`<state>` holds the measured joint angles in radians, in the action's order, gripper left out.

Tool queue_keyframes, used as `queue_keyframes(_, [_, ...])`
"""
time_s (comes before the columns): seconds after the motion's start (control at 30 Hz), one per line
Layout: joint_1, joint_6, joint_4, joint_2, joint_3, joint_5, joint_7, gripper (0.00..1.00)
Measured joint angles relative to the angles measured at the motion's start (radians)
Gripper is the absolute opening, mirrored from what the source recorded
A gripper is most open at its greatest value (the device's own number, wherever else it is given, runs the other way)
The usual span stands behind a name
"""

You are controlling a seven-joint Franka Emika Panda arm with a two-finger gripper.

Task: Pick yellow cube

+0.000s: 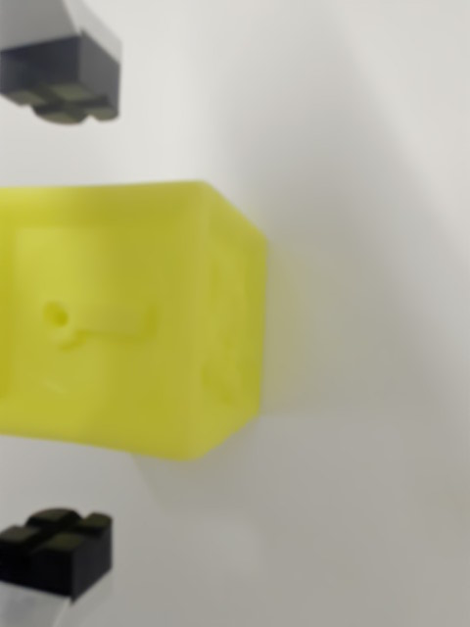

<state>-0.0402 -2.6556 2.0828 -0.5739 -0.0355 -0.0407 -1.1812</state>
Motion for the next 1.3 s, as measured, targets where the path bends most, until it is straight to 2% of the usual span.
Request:
queue_keyframes(0.47, [0.002, -0.044, -0.020, -0.065, 0.000, -0.008, 0.000, 1.00])
queue_keyframes(0.5, [0.002, -0.044, -0.020, -0.066, 0.000, -0.008, 0.000, 0.00])
queue_keyframes(0.67, [0.002, -0.039, -0.018, -0.058, 0.000, -0.008, -0.001, 0.00])
queue_keyframes(1.3, [0.000, 0.041, 0.012, 0.052, -0.001, 0.004, -0.010, 0.00])
